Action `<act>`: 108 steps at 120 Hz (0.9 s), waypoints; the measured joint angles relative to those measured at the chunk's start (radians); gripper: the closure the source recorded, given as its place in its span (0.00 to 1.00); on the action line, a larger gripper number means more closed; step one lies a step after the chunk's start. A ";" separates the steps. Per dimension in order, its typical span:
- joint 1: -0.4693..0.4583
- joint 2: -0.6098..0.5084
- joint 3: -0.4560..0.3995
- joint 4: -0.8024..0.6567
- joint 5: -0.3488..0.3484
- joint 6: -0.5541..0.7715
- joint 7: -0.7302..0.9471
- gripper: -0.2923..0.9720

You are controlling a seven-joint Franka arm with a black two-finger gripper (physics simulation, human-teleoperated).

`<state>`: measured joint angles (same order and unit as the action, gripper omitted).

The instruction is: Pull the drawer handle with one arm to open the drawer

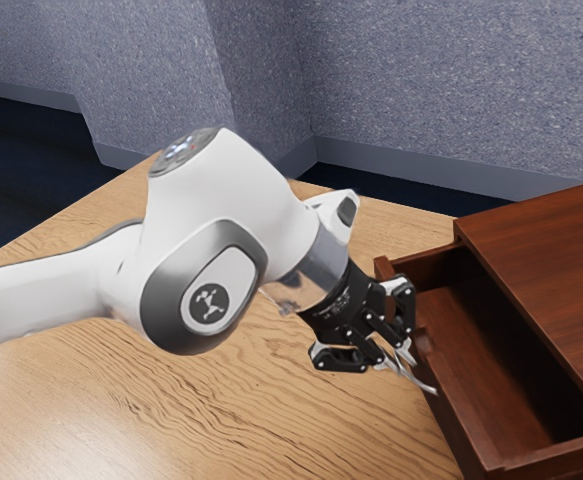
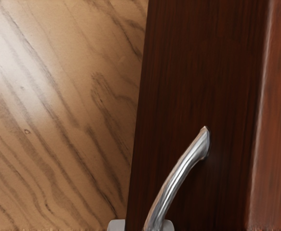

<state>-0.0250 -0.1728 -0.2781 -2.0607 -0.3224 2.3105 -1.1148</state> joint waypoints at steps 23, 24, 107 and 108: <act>0.001 -0.023 0.000 -0.024 -0.006 -0.001 0.000 0.80; 0.001 -0.024 0.000 -0.025 -0.006 -0.001 0.000 0.80; 0.001 -0.122 0.000 -0.111 -0.021 -0.009 0.004 0.80; 0.001 -0.123 0.001 -0.112 -0.021 -0.009 0.004 0.80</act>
<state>-0.0245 -0.2958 -0.2775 -2.1731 -0.3438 2.3015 -1.1111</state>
